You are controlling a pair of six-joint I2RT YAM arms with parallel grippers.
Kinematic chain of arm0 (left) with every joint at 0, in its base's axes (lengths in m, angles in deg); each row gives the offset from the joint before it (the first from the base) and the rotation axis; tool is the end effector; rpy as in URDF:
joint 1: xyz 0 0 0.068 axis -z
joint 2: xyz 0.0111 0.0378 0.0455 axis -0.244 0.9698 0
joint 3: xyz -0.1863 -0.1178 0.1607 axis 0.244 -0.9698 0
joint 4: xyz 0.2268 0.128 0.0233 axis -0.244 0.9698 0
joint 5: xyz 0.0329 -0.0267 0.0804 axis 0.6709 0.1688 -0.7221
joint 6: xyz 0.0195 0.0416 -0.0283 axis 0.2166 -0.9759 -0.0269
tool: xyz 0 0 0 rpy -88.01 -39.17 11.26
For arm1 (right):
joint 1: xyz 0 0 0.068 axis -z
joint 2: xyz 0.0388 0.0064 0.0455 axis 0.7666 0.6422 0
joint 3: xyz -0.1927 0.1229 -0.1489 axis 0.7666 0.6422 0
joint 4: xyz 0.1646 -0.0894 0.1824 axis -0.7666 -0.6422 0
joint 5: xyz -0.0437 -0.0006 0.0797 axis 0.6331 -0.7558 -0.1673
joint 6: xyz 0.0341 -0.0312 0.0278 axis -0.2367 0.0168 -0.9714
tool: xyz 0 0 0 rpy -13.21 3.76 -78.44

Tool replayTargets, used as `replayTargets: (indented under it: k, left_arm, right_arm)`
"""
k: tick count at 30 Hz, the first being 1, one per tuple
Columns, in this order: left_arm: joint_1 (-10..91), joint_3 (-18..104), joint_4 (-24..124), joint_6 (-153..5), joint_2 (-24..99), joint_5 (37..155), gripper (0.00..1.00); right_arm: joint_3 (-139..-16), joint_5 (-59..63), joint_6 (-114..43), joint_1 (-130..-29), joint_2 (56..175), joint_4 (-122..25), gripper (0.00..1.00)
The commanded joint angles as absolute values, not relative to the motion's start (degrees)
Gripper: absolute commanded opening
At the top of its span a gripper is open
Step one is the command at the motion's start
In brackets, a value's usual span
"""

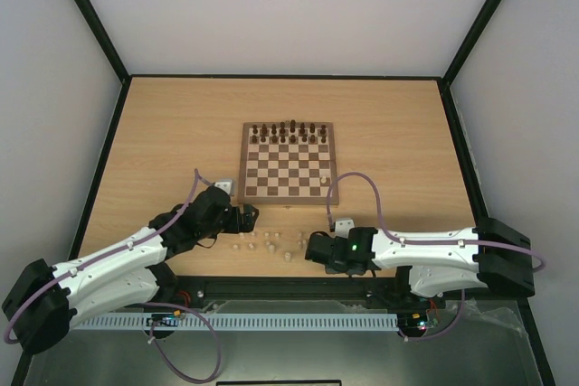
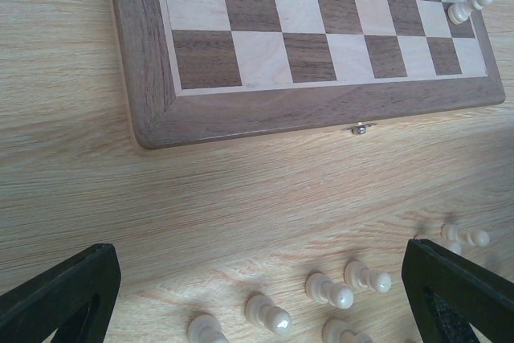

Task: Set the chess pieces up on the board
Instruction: Pick up the chess piece at the center of the board, then place the chess piece on the chessboard.

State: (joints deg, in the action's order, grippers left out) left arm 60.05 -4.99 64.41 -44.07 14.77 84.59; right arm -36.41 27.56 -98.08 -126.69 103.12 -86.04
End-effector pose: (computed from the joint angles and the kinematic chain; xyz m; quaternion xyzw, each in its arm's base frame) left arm 0.1309 -0.1323 0.1883 0.0245 0.9071 -0.2712 0.3208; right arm 0.0553 0.1858 0.1688 -0.0390 0.9759 0.1000 0.1900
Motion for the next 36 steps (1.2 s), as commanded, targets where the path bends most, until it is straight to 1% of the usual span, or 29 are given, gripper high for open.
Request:
replayTargets:
  k: [1,5,9,17,19,23,27,32,36]
  left_arm:
    - [59.9,-4.0,63.9,-44.5,14.5,85.0,0.99]
    - [59.9,-4.1,63.9,-44.3,14.3,85.0,0.99]
    - [59.9,-3.9,63.7,-44.3,14.6,85.2,0.99]
    - [59.9,-2.7,64.7,-44.8,15.0,84.5,0.99]
    - [59.8,-2.1,64.9,-45.0,15.0,84.3,0.99]
    - [59.9,-1.5,65.2,-45.2,15.1,83.8,0.99]
    - [59.8,-1.3,65.2,-45.3,15.5,83.6,0.99]
    - [59.6,-1.4,65.1,-45.2,15.3,83.6,0.99]
    - [59.4,-1.5,65.5,-45.2,14.8,83.4,0.99]
  right_arm:
    - [-35.3,29.7,-98.8,-127.0,103.8,-86.4,0.17]
    - [-34.9,29.7,-98.7,-127.0,103.7,-85.8,0.09]
    - [-36.2,31.8,-97.0,-125.3,103.1,-86.2,0.07]
    - [-43.5,34.9,-82.6,-110.0,100.7,-86.6,0.06]
    - [-45.3,33.3,-78.5,-106.1,101.3,-84.7,0.06]
    - [-50.2,32.7,-72.6,-101.7,106.0,-82.7,0.06]
    - [-53.5,28.9,-67.0,-96.8,112.4,-79.5,0.06]
    - [-56.8,26.1,-62.4,-93.3,118.9,-76.9,0.06]
    - [-58.6,25.2,-60.8,-91.6,121.5,-75.6,0.05]
